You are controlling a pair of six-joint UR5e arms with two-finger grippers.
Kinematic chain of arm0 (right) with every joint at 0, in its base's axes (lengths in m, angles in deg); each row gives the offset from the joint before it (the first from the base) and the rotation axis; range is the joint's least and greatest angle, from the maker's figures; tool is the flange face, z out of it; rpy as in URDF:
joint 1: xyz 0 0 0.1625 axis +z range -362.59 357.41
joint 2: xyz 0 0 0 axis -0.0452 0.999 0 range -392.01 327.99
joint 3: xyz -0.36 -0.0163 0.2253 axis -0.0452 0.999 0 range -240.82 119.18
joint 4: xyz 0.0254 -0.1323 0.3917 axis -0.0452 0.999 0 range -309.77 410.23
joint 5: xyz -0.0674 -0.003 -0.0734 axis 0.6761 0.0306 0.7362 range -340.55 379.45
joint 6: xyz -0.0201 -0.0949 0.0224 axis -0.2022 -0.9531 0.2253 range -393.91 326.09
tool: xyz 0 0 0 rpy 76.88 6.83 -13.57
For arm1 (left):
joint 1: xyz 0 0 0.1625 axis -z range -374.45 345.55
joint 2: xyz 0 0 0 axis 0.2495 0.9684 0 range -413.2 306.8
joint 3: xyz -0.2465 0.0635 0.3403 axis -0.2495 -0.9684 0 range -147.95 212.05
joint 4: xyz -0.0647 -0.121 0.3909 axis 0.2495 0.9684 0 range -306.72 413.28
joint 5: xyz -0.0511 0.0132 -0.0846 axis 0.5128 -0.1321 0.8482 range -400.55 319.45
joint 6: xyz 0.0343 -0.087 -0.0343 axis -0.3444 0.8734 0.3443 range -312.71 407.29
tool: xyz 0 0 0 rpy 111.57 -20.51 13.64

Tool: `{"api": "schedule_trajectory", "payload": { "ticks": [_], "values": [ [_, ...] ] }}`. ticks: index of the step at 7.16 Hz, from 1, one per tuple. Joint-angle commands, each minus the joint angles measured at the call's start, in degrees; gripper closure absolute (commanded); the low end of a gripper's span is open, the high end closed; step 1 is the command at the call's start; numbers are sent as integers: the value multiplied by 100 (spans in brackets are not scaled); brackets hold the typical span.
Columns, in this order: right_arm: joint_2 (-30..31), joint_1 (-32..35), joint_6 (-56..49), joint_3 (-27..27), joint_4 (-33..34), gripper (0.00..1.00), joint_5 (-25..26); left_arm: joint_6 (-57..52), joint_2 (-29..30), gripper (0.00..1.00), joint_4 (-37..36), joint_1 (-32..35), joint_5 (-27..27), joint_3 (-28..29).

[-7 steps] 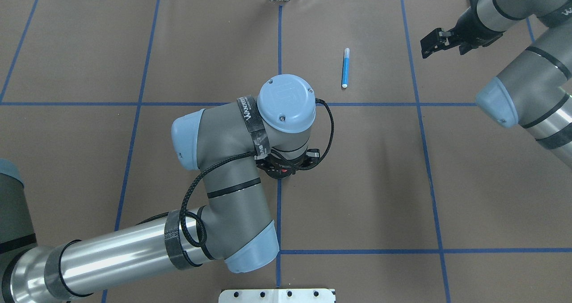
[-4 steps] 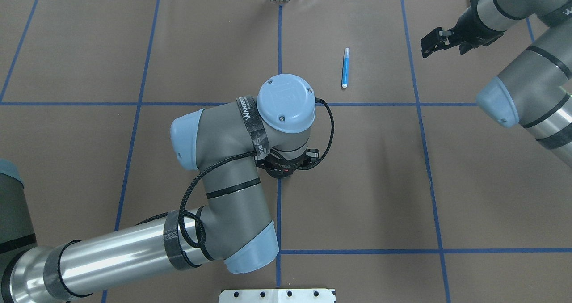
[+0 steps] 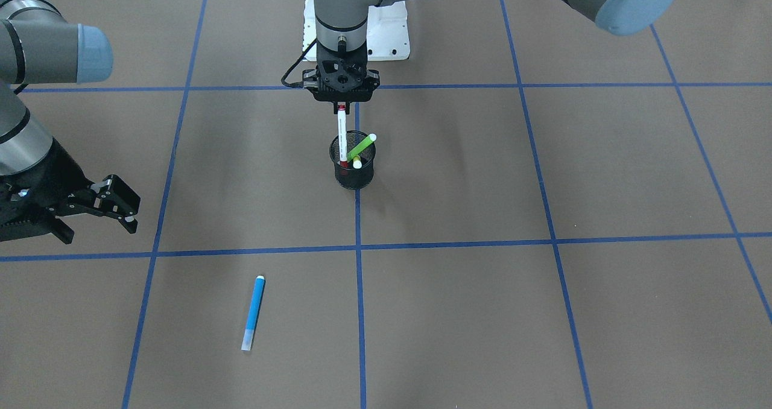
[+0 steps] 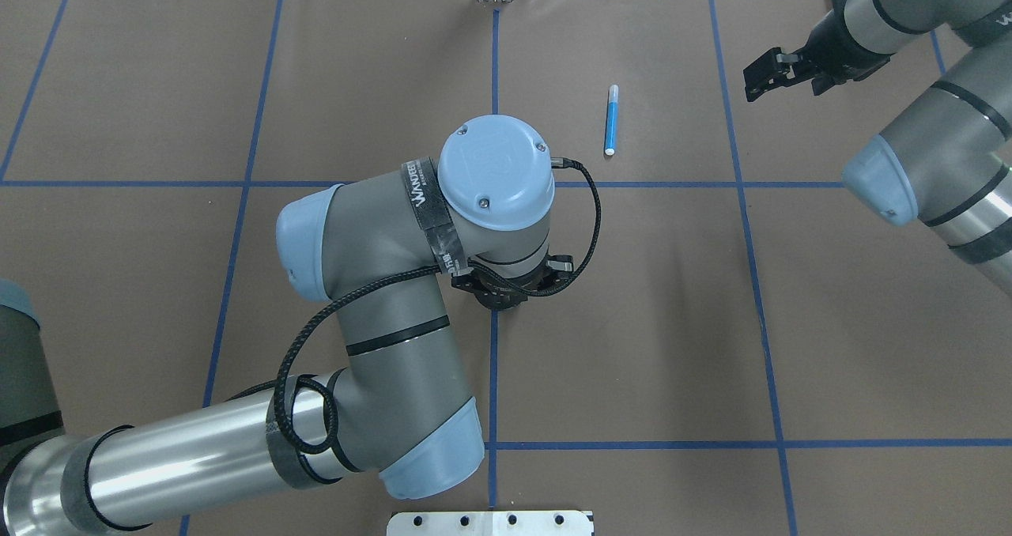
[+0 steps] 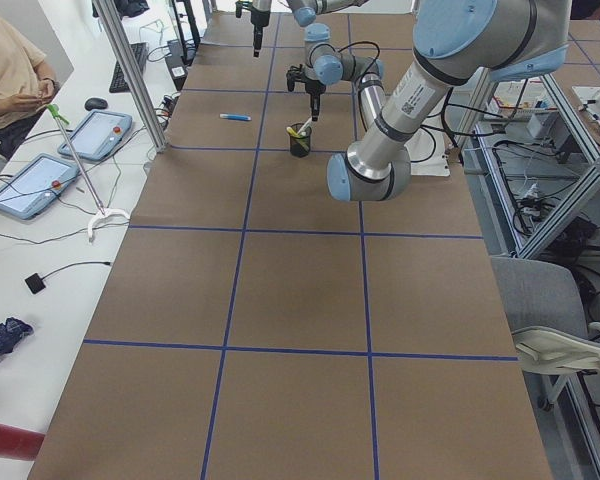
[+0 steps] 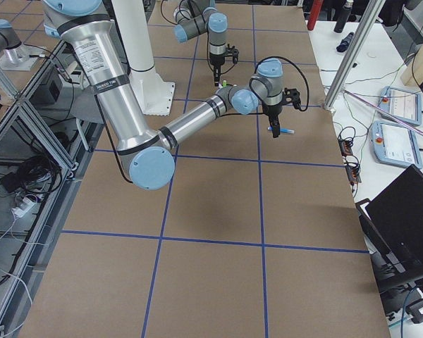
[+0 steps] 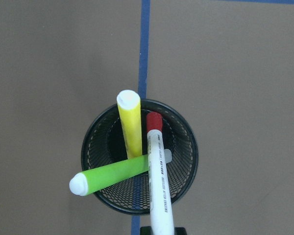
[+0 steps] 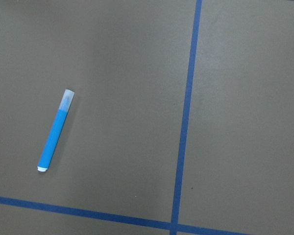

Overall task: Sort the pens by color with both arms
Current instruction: 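Lower the left gripper and grasp the red-capped white marker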

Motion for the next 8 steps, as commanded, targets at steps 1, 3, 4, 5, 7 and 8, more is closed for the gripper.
{"api": "schedule_trajectory", "payload": {
  "ticks": [1, 3, 4, 5, 7, 8],
  "values": [
    [-12, 0, 7, -1, -9, 0, -1, 28, -36, 100, -166, 9, -326, -550],
    [-21, 0, 7, 8, -9, 0, -1, 20, -98, 100, -334, 53, -668, -982],
    [-21, 0, 7, 8, -9, 0, -1, 11, -98, 100, -317, 53, -845, -1001],
    [-21, 0, 16, 16, -9, 0, -1, -15, -98, 100, -273, 53, -1142, -993],
    [-12, 0, 33, 8, -9, 0, 8, -381, -107, 100, 320, 53, -1634, -766],
    [-3, 0, 42, 16, -9, 0, 8, -428, -107, 100, 803, 79, -1742, -407]
  ]
}}
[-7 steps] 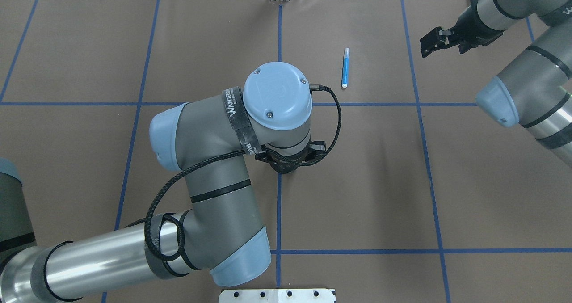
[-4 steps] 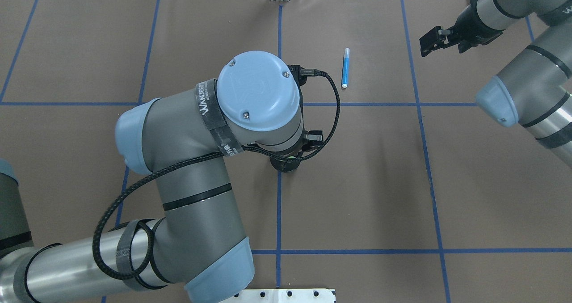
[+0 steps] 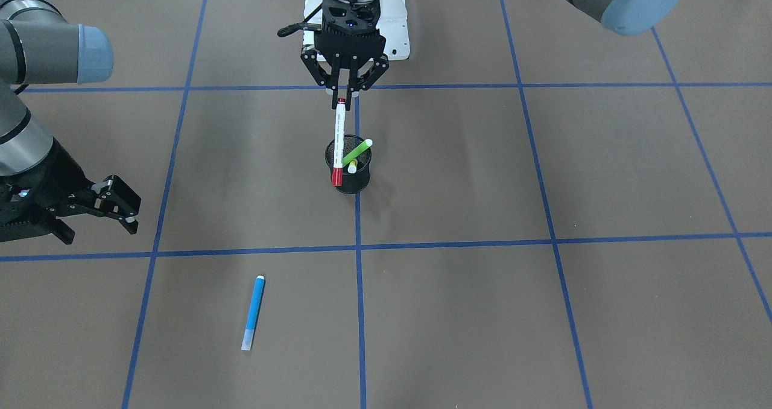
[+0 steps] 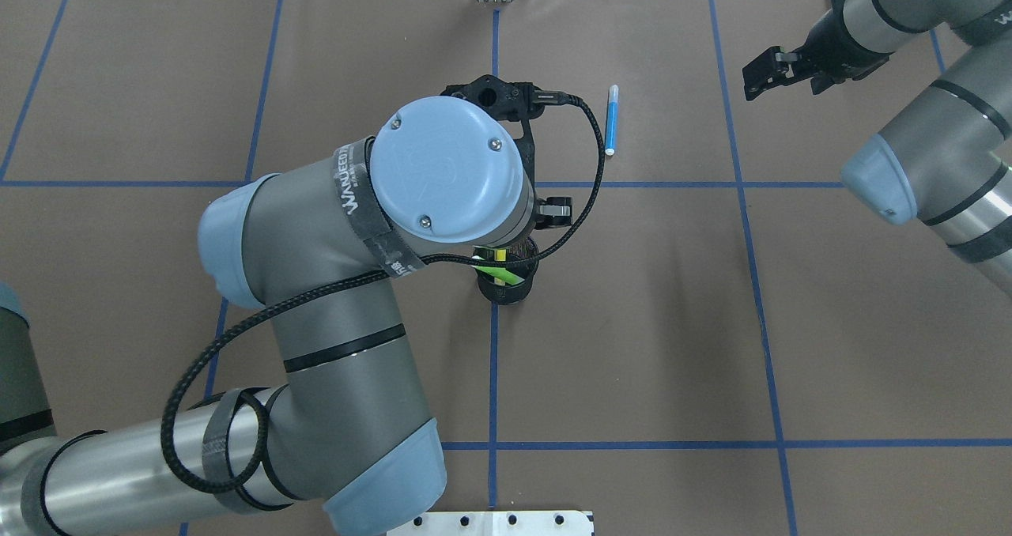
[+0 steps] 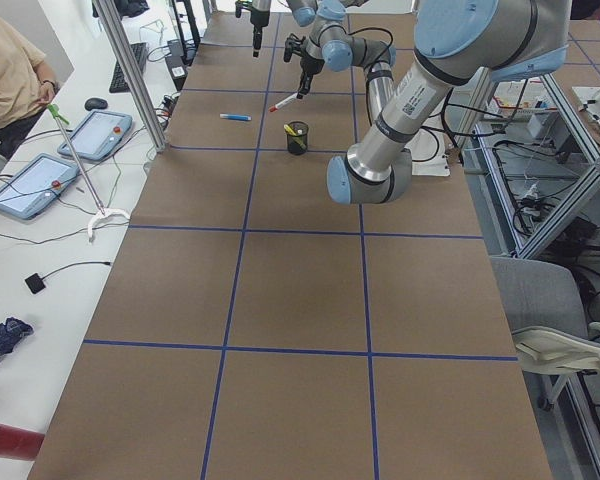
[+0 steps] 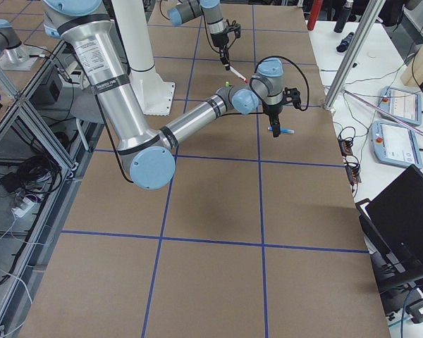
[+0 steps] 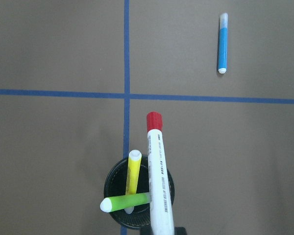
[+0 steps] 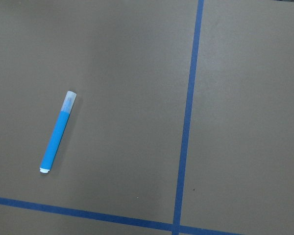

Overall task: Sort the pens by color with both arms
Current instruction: 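Lift the white marker out of the cup with the left gripper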

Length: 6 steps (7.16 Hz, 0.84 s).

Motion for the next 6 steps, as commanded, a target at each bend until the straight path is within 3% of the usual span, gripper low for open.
{"api": "schedule_trajectory", "payload": {
  "ticks": [1, 3, 6],
  "values": [
    [18, 0, 19, 3, 0, 0, 3, -184, 23, 100, 1033, 26, -525, 778],
    [27, 0, 19, 12, 0, 0, 3, -605, 84, 100, 2307, 271, -634, 1779],
    [18, 0, 19, 56, 0, 0, 12, -772, 1408, 100, 3925, 501, -993, 4614]
  ]
}}
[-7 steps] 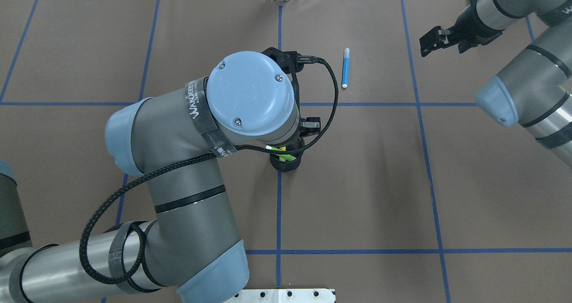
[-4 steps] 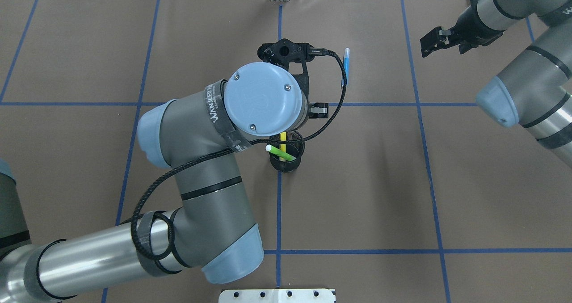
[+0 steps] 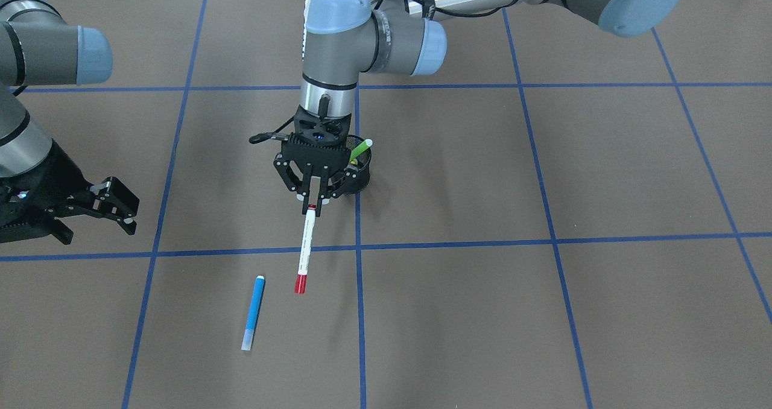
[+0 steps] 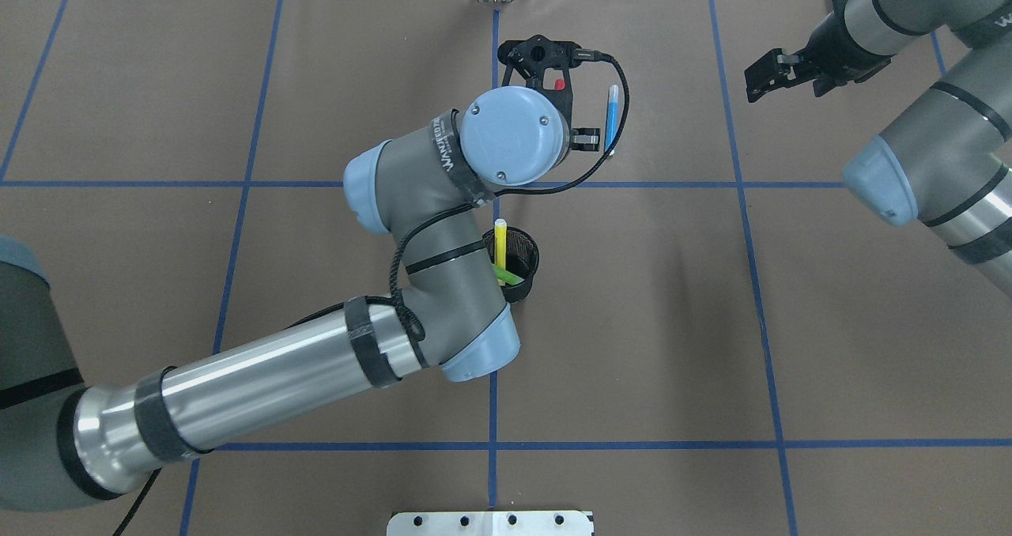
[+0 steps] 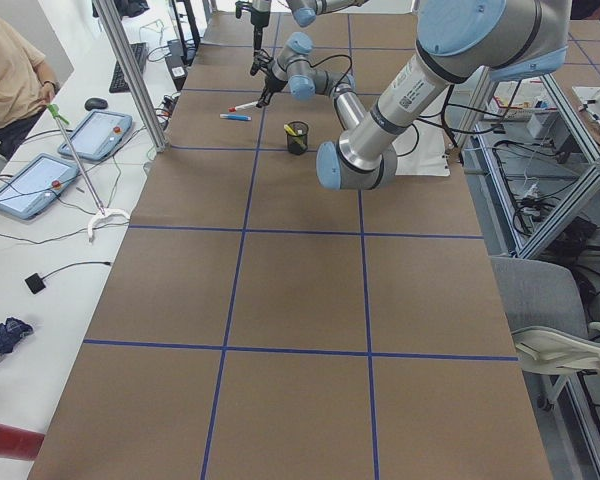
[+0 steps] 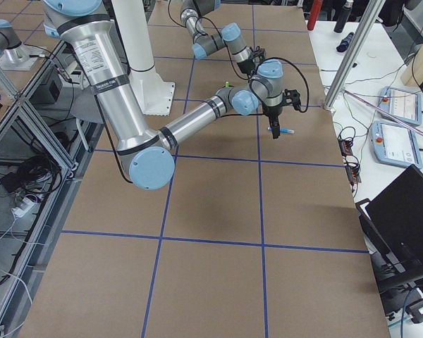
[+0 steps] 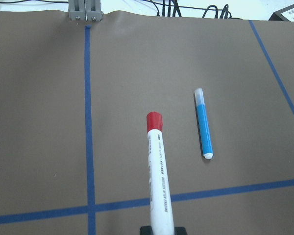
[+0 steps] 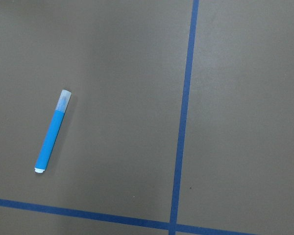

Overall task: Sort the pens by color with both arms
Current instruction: 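Lift the white marker out of the cup with the left gripper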

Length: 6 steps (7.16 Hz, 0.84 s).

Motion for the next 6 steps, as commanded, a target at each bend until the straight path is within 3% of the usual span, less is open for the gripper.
{"api": "schedule_trajectory", "payload": {
  "ticks": [1, 3, 5, 6],
  "values": [
    [-4, 0, -9, 42, -9, 0, 3, -379, 726, 100, 947, 170, -193, 1739],
    [-30, -9, -9, 129, -26, 0, 12, -521, 1079, 100, 1631, 276, -228, 2919],
    [-39, -9, 9, 148, -35, 0, 12, -558, 1184, 100, 1653, 268, -307, 3238],
    [-39, -9, 0, 148, -35, 0, 12, -566, 1237, 80, 1653, 250, -299, 3239]
  ]
}}
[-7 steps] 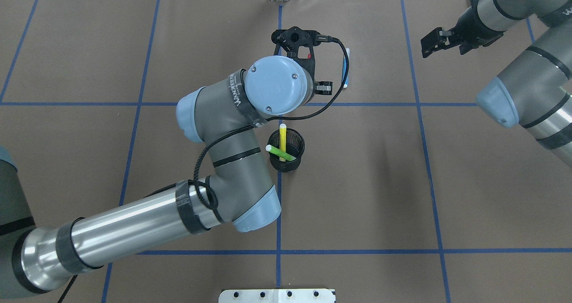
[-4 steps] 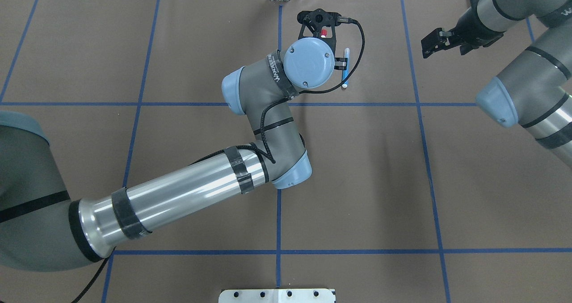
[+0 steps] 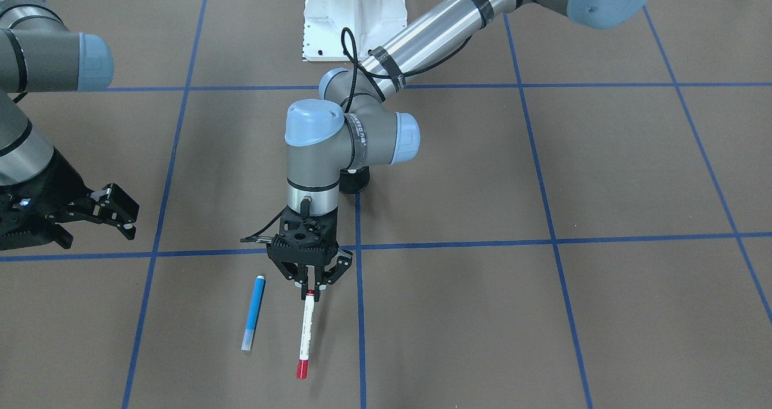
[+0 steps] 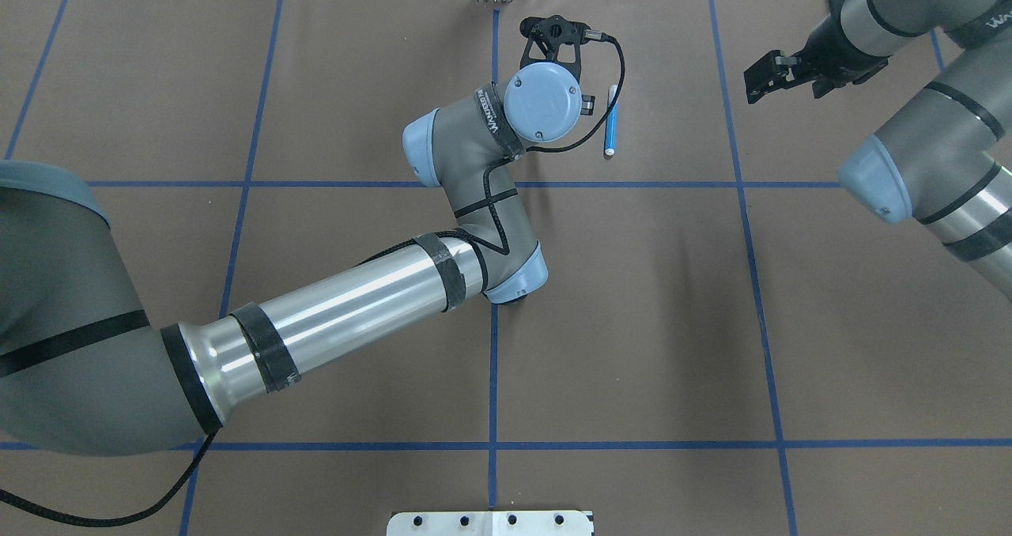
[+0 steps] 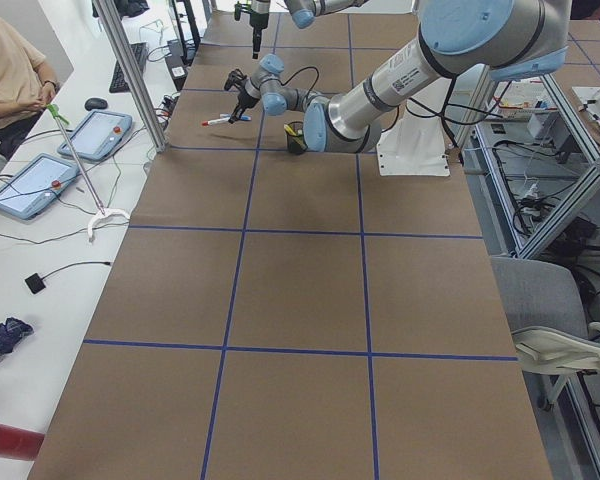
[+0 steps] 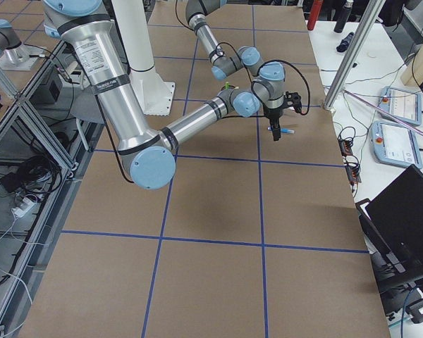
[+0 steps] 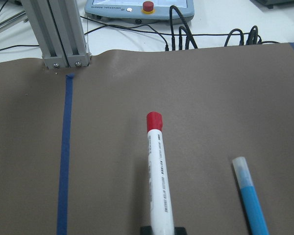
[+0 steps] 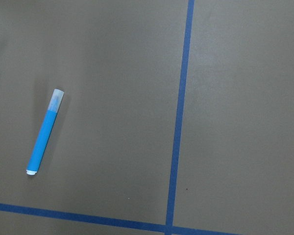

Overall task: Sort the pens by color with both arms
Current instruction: 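Lift the white marker out of the cup with the left gripper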

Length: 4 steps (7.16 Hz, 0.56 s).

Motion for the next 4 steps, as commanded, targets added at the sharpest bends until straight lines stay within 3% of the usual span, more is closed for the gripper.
{"api": "schedule_trajectory", "payload": {
  "ticks": [1, 4],
  "values": [
    [-3, -1, -3, 5, -12, 0, 0, -15, 151, 67, 22, -38, -16, 86],
    [-3, -1, 6, 5, -12, 0, 0, -15, 231, 64, 22, -135, -16, 86]
  ]
}}
